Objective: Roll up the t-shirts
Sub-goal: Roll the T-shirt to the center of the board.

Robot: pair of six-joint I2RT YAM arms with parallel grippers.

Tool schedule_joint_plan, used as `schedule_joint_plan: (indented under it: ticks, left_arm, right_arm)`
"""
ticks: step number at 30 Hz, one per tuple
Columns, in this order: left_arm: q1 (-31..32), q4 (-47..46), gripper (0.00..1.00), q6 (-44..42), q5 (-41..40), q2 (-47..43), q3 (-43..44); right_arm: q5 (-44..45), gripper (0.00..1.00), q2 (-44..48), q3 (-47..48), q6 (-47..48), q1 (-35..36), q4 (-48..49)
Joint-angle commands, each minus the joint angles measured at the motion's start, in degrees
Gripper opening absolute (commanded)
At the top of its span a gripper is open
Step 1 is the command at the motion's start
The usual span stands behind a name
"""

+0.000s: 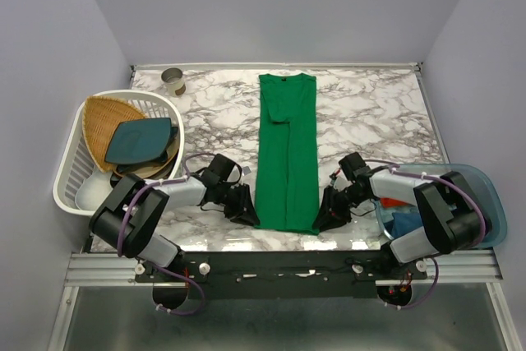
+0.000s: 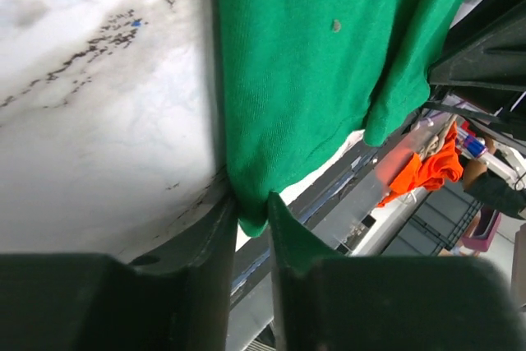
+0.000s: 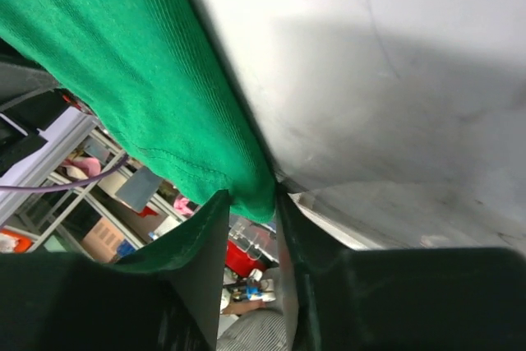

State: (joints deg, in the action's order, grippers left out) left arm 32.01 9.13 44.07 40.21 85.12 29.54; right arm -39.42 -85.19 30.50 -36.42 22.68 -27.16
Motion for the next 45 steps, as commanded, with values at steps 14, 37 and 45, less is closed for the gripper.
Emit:
schedule_joint_plan:
  ticks: [14, 37, 45]
  left_arm:
    - [0.51, -3.49, 0.00, -4.43, 1.62, -3.02, 1.40]
    - [-3.44, -4.46, 0.00, -6.37, -3.02, -8.84, 3.15]
    - [-5.82, -4.82, 0.00, -8.39, -7.51, -4.35, 7.98]
  right_arm:
    - [6.99, 0.00, 4.76, 0.52, 2.58, 1.84, -0.44]
    - [10.15, 0.00, 10.57, 10.70, 8.91, -2.90, -3.87]
    - [11.21, 0.00, 6.79, 13.53, 9.88, -4.40, -2.56]
